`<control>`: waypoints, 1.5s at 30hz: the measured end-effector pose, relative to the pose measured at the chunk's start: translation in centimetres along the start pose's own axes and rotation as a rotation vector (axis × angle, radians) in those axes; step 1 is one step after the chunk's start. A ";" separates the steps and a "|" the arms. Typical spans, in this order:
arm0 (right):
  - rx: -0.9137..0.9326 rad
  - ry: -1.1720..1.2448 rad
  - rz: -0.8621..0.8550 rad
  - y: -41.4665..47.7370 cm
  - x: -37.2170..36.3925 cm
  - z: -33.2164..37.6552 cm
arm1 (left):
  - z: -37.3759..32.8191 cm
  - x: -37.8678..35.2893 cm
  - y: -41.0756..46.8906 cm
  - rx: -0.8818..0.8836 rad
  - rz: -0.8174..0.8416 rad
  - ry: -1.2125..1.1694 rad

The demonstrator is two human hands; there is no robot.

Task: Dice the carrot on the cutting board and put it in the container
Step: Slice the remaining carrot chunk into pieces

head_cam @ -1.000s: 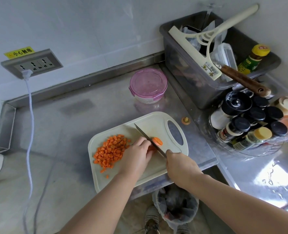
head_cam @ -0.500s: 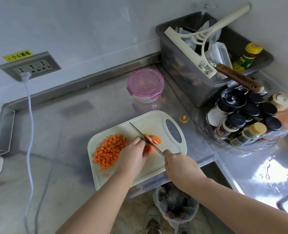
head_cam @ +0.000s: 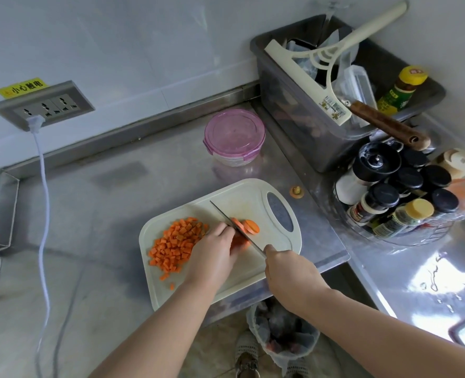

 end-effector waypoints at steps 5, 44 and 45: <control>-0.041 -0.004 0.027 1.1 -0.9 -0.3 | 0.0 -0.2 0.0 -0.006 0.026 -0.010; -0.017 0.012 0.085 0.7 -0.9 0.4 | 0.5 0.0 -0.4 0.003 0.003 -0.051; -0.029 0.016 0.096 1.0 -1.2 0.3 | 0.5 0.0 -0.4 -0.001 0.007 -0.053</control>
Point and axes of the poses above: each hand's wrist, its own y-axis towards the middle knuckle, its own x-axis out of the back of the hand, z = x × y, the point moved 10 cm from there along y, towards the middle knuckle, and after that the axes turned 4 degrees about z, right-handed, at the moved point
